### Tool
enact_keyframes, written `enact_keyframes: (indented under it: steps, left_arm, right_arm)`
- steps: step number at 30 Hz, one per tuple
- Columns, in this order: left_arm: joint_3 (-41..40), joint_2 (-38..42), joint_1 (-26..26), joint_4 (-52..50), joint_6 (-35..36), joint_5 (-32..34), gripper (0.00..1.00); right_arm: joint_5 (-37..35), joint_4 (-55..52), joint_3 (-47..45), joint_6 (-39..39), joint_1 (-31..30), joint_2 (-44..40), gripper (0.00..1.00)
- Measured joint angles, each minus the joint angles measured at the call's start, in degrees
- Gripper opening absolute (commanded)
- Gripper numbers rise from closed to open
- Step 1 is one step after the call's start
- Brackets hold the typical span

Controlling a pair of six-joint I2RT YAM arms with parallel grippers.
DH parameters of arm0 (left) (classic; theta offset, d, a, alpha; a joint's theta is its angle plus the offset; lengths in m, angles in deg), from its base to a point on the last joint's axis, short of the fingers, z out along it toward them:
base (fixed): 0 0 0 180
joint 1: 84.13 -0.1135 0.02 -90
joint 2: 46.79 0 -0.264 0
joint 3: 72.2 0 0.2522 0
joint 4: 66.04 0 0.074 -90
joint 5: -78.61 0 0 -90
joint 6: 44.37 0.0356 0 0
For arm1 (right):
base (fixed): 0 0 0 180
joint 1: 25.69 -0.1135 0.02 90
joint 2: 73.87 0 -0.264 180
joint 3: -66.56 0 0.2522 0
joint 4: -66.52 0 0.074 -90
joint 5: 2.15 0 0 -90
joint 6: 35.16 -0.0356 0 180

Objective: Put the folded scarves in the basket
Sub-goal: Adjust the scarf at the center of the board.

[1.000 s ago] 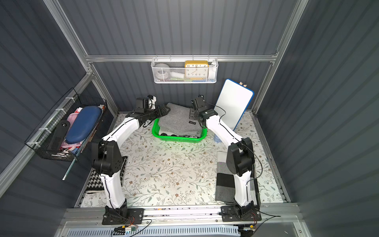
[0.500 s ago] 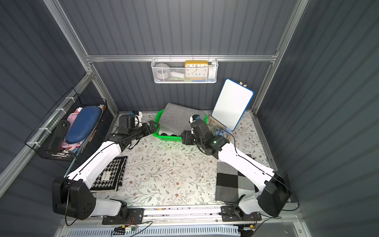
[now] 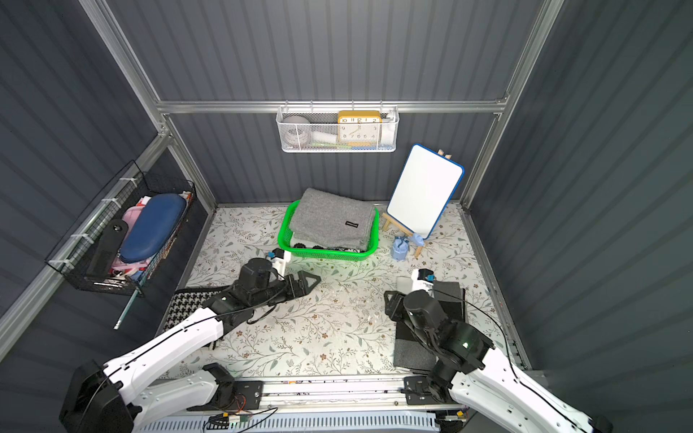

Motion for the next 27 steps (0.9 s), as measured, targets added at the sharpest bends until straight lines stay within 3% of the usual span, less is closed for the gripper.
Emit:
enact_keyframes:
  steps: [5,12,18,27]
  left_arm:
    - [2.73,-12.07,14.93,10.12,-4.28,3.80,0.90]
    - [20.70,-37.97,27.80,16.96,-4.55,5.03,0.84]
    - [29.97,-51.52,33.46,18.60,-6.05,2.71,0.82]
    - [28.61,-52.65,33.68,17.51,-10.38,2.99,0.82]
  right_arm:
    - [-4.44,-7.54,-1.20,-3.89,0.00,-9.77,0.57]
    - [-7.28,-16.52,-0.70,-7.56,0.00,-14.40,0.57]
    - [-7.76,-21.03,1.03,-9.60,0.00,-16.22,0.56]
    - [-8.44,-25.20,1.38,-12.31,0.00,-20.28,0.56]
